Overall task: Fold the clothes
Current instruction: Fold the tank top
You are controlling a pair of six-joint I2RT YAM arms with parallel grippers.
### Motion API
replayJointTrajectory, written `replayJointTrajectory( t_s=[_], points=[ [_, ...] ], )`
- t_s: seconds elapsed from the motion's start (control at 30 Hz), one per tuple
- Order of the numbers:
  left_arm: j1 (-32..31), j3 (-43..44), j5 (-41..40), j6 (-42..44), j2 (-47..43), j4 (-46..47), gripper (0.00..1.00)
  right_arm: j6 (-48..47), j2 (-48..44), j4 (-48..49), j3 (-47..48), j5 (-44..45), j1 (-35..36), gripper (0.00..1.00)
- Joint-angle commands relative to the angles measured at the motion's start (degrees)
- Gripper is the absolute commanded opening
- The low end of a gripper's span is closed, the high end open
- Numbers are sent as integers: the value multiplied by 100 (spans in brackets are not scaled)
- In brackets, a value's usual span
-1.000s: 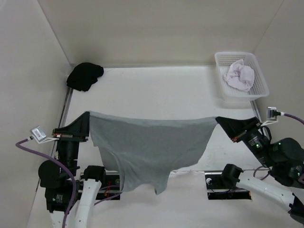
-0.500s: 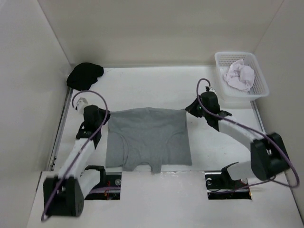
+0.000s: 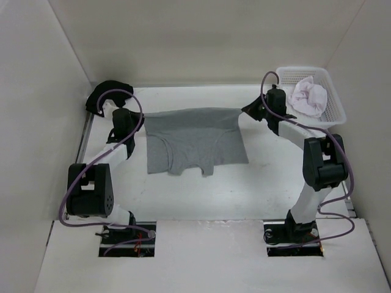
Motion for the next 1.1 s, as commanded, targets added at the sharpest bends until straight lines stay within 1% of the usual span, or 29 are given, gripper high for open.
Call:
replayJointTrajectory(
  t_s=[0.0, 0.17, 0.3, 0.47, 0.6, 0.77, 0.9, 0.93, 0.97, 1.03, 1.07],
  points=[
    [25, -353, 65, -111, -584, 458, 0, -16, -428, 273, -106, -167, -5, 1],
    [95, -986, 180, -182, -1296, 476, 0, 45, -947, 431, -800, -141, -93, 1],
    [104, -1636, 364, -208, -2165, 397, 0, 72, -1588, 563, -1477, -88, -93, 1],
    [226, -2489, 820, -191, -3448, -121, 0, 98, -2282, 616, -2311, -36, -102, 1],
    [455, -3051, 1023, -94, -4529, -797, 0, 151, -2652, 835, -3050, 79, -75, 1],
    [438, -3675, 1129, 11, -5129, -1203, 2, 309, -2820, 1205, -3859, 201, -75, 2],
    [525, -4159, 1313, -85, -5532, -1440, 3, 370, -2881, 1284, -4255, 289, -75, 4],
    [543, -4247, 1348, -129, -5690, -1527, 5, 397, -2960, 1293, -4360, 342, -75, 6],
    [595, -4291, 1358, -155, -5857, -1676, 8, 406, -3074, 1284, -4440, 412, -75, 10],
    [753, -4266, 1331, -164, -6191, -1975, 17, 336, -3294, 1214, -4511, 553, -75, 28],
    [832, -4205, 1296, -164, -6306, -2046, 19, 257, -3355, 1153, -4493, 579, -75, 37]
  ],
)
